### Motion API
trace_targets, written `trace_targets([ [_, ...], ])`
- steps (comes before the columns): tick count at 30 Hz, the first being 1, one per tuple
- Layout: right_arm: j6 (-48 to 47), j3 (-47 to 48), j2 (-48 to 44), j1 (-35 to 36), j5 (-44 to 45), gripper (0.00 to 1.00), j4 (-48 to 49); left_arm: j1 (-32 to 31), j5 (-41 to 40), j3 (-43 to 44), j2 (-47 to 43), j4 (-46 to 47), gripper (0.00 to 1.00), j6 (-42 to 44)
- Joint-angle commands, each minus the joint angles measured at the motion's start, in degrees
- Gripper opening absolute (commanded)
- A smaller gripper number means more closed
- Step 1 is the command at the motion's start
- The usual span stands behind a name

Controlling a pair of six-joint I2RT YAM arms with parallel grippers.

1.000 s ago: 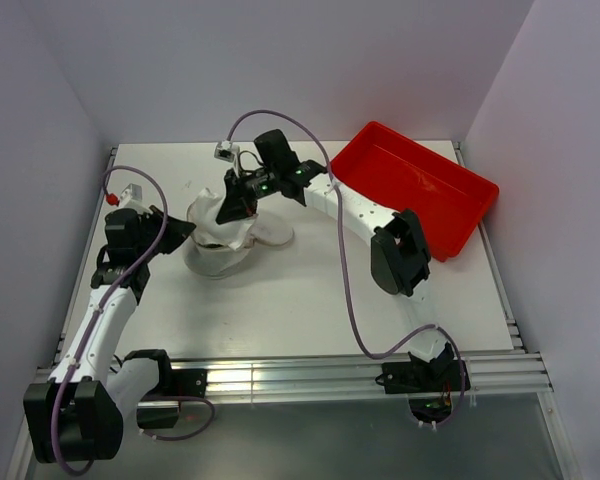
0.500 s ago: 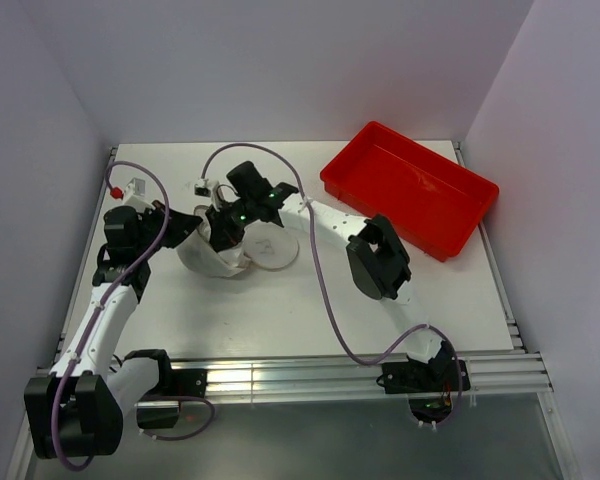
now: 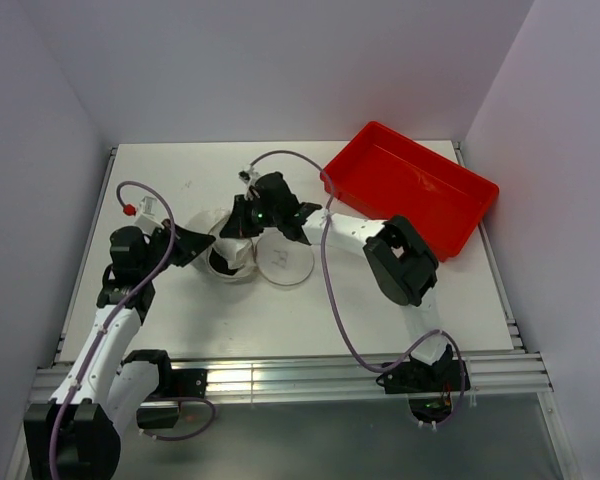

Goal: Place the bra in the laundry bag and zip it closed

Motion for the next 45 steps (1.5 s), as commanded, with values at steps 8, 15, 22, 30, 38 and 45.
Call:
trace_targets([
  [8, 17.71, -3.38, -6.00, 1.54, 41.02, 0.00, 5.02, -6.12, 10.25, -0.32, -6.43, 0.79, 0.00, -15.31],
  [15, 17.19, -2.31, -3.18, 4.10, 55.46, 0.00, -0.44, -7.71, 12.72, -2.61, -7.66, 8.36, 0.00, -24.93],
  [22, 8.57, -14.18, -14.15, 4.97, 58.98, 0.42, 3.69, -7.62, 5.78, -7.69, -8.89, 7.64, 0.00, -21.66],
  [30, 0.67, -16.21, -19.61, 4.80, 51.62, 0.79, -0.96, -7.45, 4.19, -13.06, -7.40, 16.27, 0.00, -23.34],
  [38, -2.60, -19.72, -29.89, 0.76, 35.09, 0.96, -4.84, -5.51, 4.28, -13.07, -6.70, 17.67, 0.00, -21.84],
  [45, 2.14, -33.12, -37.79, -5.83, 24.42, 0.95, 1.38, -4.72, 5.68, -13.59, -5.11, 19.68, 0.00, -21.49],
])
